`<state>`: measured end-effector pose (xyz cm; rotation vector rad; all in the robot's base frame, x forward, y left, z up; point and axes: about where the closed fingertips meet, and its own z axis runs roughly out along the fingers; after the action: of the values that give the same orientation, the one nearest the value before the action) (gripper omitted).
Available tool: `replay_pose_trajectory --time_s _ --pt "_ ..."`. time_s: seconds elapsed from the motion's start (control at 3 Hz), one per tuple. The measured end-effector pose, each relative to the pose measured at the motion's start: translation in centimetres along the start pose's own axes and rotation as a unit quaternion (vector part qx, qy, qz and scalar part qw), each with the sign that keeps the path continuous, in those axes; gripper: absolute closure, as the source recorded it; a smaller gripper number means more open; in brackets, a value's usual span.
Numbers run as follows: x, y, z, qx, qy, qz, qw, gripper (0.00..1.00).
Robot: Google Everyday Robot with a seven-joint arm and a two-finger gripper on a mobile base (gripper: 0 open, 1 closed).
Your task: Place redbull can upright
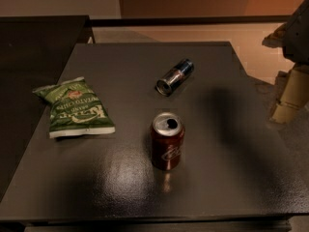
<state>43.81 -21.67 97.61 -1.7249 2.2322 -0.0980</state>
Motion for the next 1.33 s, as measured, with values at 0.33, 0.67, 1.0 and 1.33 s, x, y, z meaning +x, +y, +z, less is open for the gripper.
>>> replay_pose_trajectory --time_s 0.33,0.67,1.0,1.33 --pt "0.0 0.0 0.0 0.0 0.0 0.0 1.0 0.0" --pt "-0.7 -0.5 0.1 0.007 -0.001 -0.015 0.9999 0.0" --pt "-2.7 -2.3 1.4 0.012 -0.013 -0.058 0.9982 0.0" --pt "-5.4 -4.4 3.6 0.01 -0.025 -0.121 0.9923 0.0"
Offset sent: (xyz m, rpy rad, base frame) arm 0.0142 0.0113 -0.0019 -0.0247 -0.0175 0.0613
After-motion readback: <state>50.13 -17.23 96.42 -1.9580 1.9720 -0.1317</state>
